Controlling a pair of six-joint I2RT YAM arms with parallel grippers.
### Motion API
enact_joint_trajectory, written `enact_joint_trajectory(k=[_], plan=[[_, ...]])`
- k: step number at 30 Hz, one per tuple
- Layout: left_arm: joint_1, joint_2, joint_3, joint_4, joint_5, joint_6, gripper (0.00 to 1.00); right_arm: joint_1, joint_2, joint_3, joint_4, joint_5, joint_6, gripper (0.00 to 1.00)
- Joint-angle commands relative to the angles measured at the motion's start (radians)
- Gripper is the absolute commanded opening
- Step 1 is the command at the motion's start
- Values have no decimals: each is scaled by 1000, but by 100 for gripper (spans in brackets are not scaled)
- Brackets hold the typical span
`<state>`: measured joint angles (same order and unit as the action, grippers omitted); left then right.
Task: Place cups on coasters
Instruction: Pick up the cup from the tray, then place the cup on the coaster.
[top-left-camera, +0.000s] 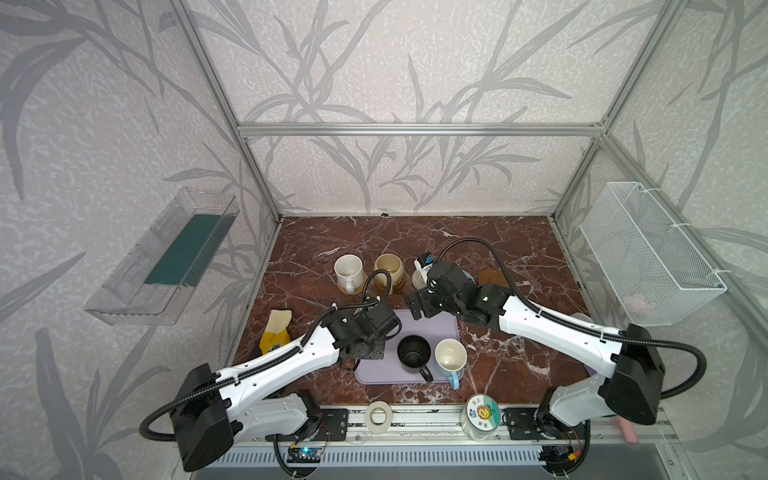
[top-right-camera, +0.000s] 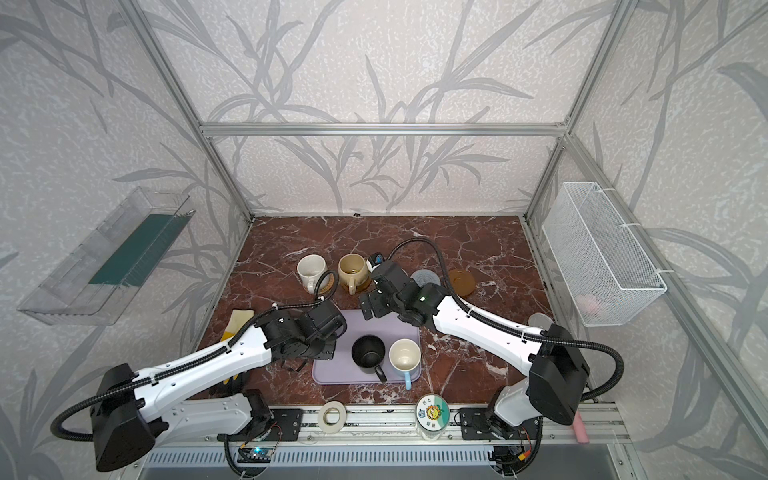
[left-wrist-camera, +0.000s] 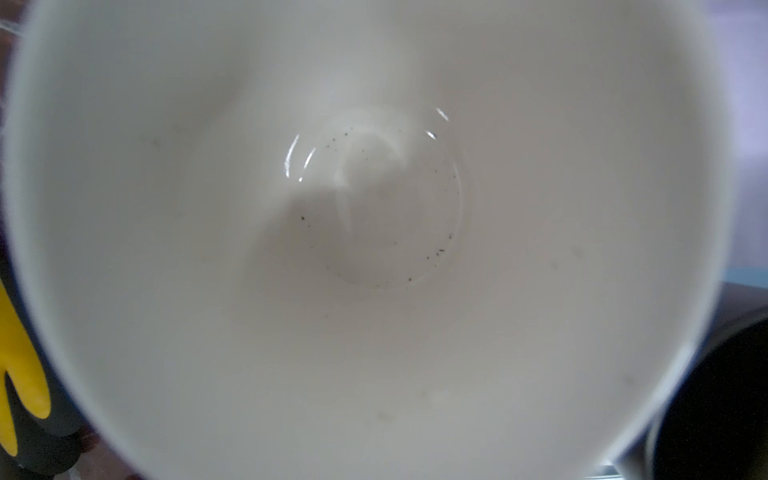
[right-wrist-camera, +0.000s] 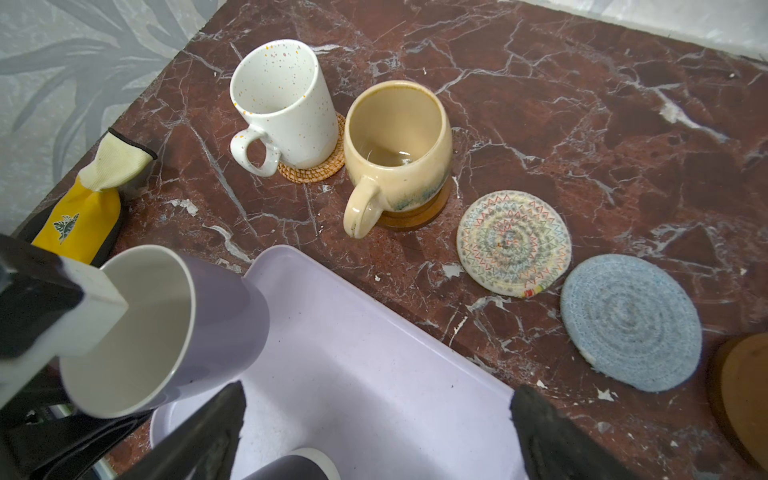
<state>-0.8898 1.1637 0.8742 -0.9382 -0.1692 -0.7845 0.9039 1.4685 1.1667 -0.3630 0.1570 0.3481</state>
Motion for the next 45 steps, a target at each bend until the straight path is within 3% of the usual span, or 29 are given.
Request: enact_joint_trajectory(k=[1,10,19,32,45], plan=[[2,-38,77,-33,-77,20,0,-5,-44,-8,14,40,-4,99],[3,55,270,-35,-99,108,0,-24,-72,6,-31,79,-5,99],[12,196,431,38,-52,163,0,-65,-135,-10,-51,95,-18,99],[40,303,521,68,-3,184,0,-209,-255,-70,-65,-85,-79,99],[100,437,655,74,42,242,0,-240,-323,-138,-1,-214,-129,99]])
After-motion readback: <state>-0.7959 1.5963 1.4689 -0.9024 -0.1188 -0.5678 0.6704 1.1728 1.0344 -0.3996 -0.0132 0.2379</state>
